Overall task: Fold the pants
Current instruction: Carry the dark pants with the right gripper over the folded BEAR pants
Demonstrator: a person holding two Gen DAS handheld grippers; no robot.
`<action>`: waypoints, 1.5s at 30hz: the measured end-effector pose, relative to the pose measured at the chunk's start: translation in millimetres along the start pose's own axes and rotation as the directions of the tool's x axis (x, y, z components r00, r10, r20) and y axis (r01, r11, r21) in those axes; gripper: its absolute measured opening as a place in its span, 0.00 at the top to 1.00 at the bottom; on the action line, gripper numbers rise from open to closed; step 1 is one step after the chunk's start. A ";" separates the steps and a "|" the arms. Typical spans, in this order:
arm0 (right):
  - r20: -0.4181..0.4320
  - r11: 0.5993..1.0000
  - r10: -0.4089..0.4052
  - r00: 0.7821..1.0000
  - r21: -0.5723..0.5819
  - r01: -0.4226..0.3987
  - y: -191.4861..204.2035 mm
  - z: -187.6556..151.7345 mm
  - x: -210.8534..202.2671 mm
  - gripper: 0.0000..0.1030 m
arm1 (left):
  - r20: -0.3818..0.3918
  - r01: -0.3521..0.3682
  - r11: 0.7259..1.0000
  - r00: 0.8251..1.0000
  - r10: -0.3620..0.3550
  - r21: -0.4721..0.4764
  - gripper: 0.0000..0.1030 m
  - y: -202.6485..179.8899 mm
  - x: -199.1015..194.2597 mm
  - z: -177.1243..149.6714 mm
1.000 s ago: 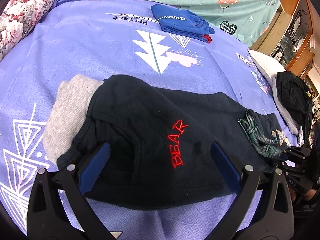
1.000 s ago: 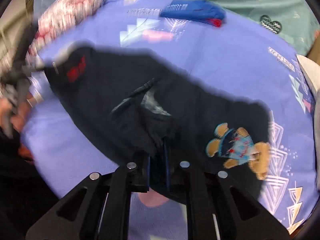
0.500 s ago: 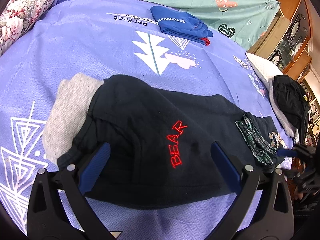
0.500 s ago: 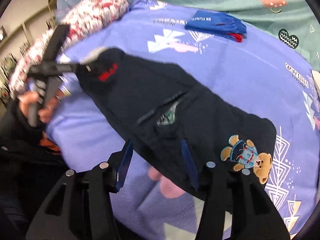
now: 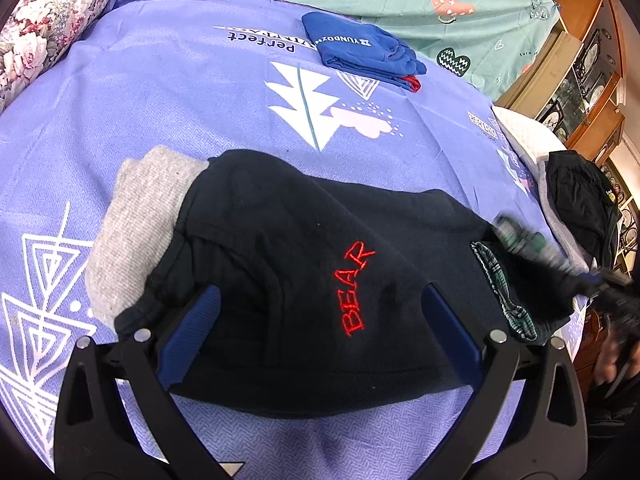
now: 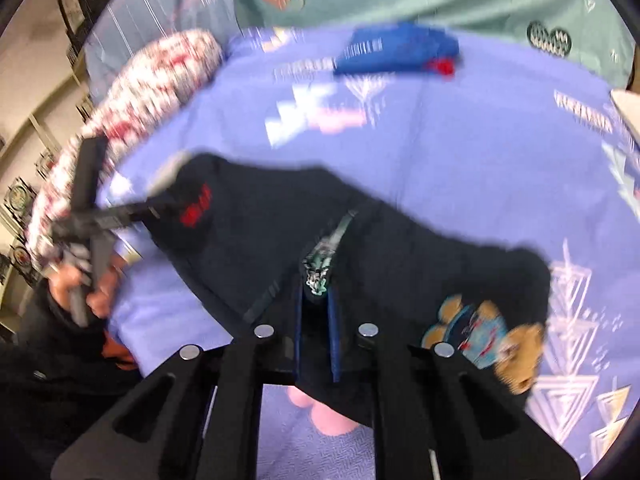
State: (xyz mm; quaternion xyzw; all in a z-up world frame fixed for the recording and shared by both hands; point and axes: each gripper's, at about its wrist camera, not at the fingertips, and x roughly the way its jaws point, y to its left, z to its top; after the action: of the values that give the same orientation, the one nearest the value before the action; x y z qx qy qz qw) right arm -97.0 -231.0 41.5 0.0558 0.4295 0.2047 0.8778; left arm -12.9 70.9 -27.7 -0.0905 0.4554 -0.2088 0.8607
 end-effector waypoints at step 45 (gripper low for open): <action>-0.025 0.982 -0.038 0.999 -0.184 0.033 50.3 -15.0 57.0 0.56 | -0.057 0.065 0.888 0.993 -0.102 -0.455 0.02 71.3 -43.9 -23.6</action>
State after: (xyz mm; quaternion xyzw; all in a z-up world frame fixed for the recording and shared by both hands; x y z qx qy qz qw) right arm -93.1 -163.3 4.2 -0.0358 0.4223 0.2283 0.8765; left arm -34.5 155.0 -33.0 -0.2990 0.5210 -0.1374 0.7876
